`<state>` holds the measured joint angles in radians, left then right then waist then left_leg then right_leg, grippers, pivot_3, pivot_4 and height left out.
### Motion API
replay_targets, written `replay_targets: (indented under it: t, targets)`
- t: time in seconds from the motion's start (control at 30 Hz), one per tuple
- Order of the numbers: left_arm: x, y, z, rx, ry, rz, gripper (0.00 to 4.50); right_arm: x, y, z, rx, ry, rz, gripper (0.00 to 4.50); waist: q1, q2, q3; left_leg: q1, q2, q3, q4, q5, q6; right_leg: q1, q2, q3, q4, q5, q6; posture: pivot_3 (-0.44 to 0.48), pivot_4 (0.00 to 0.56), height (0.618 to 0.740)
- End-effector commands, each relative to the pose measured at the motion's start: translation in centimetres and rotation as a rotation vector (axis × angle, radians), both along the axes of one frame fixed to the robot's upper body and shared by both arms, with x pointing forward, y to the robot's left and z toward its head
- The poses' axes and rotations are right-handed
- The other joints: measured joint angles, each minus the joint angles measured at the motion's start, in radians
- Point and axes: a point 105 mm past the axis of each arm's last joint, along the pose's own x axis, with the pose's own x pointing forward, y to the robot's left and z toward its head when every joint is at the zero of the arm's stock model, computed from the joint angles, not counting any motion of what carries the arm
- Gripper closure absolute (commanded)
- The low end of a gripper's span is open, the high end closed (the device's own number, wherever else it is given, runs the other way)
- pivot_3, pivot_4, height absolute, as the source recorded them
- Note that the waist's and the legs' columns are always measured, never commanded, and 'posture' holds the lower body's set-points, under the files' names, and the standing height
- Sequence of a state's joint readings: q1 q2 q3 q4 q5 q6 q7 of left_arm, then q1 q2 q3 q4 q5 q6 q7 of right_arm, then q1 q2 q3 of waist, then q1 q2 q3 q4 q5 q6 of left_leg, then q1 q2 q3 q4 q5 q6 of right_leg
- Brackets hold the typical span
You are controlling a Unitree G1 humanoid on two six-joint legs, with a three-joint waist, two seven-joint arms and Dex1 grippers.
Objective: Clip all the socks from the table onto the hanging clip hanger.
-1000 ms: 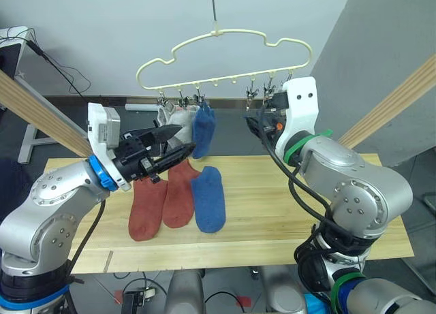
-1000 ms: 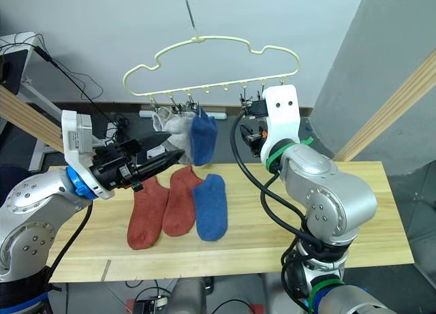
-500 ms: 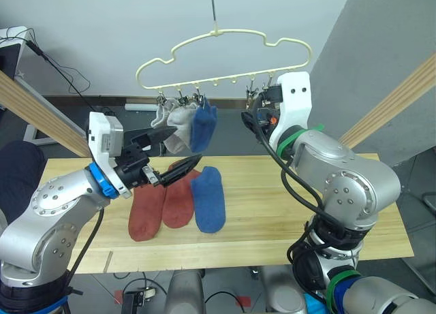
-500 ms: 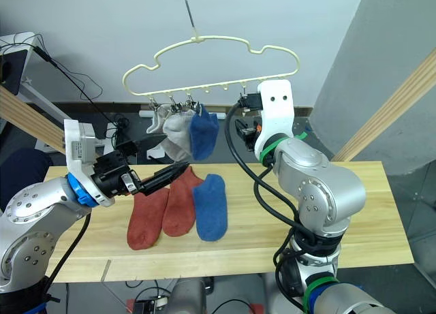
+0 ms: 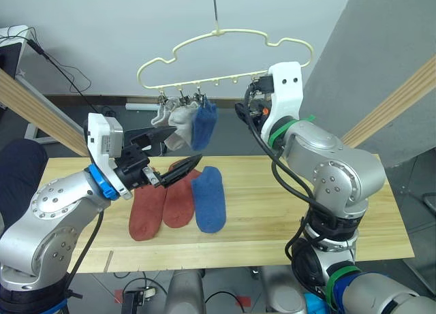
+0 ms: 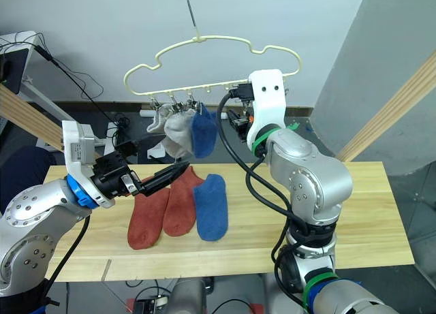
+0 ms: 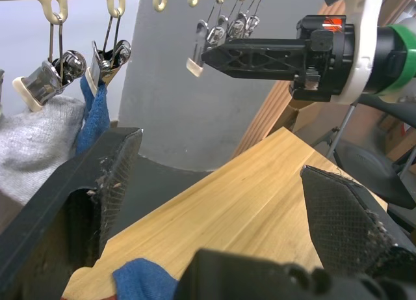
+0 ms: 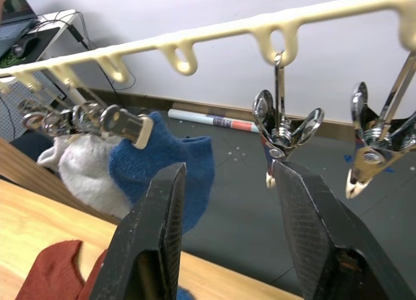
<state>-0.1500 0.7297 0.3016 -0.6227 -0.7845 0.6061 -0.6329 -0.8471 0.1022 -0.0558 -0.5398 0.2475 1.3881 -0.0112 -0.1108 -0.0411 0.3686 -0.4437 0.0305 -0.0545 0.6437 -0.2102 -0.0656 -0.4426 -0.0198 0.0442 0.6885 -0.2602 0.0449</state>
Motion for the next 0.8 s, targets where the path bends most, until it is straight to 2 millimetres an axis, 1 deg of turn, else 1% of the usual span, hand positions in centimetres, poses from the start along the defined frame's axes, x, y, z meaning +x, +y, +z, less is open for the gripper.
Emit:
replay_targets:
  t: [0.03, 0.27, 0.43, 0.57, 0.8]
  targets:
    - [-0.8, -0.4, 0.7, 0.005, -0.041, -0.014, 0.01, -0.5, 0.3, 1.0, 0.005, -0.047, 0.013, 2.34, 0.001, 0.000, 0.000, 0.000, 0.000, 0.000, 0.000, 0.000, 0.000, 0.000, 0.000, 0.000, 0.000, 0.000, 0.000, -0.161, 0.356, 0.740]
    - [-0.8, -0.4, 0.6, 0.007, -0.036, -0.012, 0.01, -1.5, 0.6, 0.1, -0.016, 0.011, 0.067, 2.34, 0.002, 0.001, 0.000, 0.000, 0.000, 0.000, 0.000, 0.000, 0.000, 0.000, 0.000, 0.000, 0.000, 0.000, 0.000, -0.165, 0.362, 0.740]
    - [-0.7, -0.5, 0.6, 0.001, -0.039, -0.013, 0.01, -1.1, 0.0, 0.1, -0.031, 0.010, 0.029, 2.34, 0.002, 0.001, 0.000, 0.000, 0.000, 0.000, 0.000, 0.000, 0.000, 0.000, 0.000, 0.000, 0.000, 0.000, 0.000, -0.167, 0.360, 0.740]
    - [-0.8, -0.5, 0.5, -0.001, -0.030, -0.014, 0.01, -0.3, -0.8, 0.3, -0.046, -0.005, -0.037, 2.34, 0.002, 0.001, 0.000, 0.000, 0.000, 0.000, -0.001, 0.000, 0.000, 0.000, 0.000, 0.000, -0.001, 0.000, 0.000, -0.167, 0.359, 0.740]
    - [-0.9, -0.2, 0.2, 0.007, -0.012, -0.016, 0.01, 0.2, -0.9, 0.6, -0.016, -0.010, -0.076, 2.34, 0.001, 0.001, 0.000, 0.000, 0.000, 0.000, -0.002, 0.000, 0.000, 0.000, 0.000, 0.000, -0.002, 0.000, 0.000, -0.164, 0.356, 0.740]
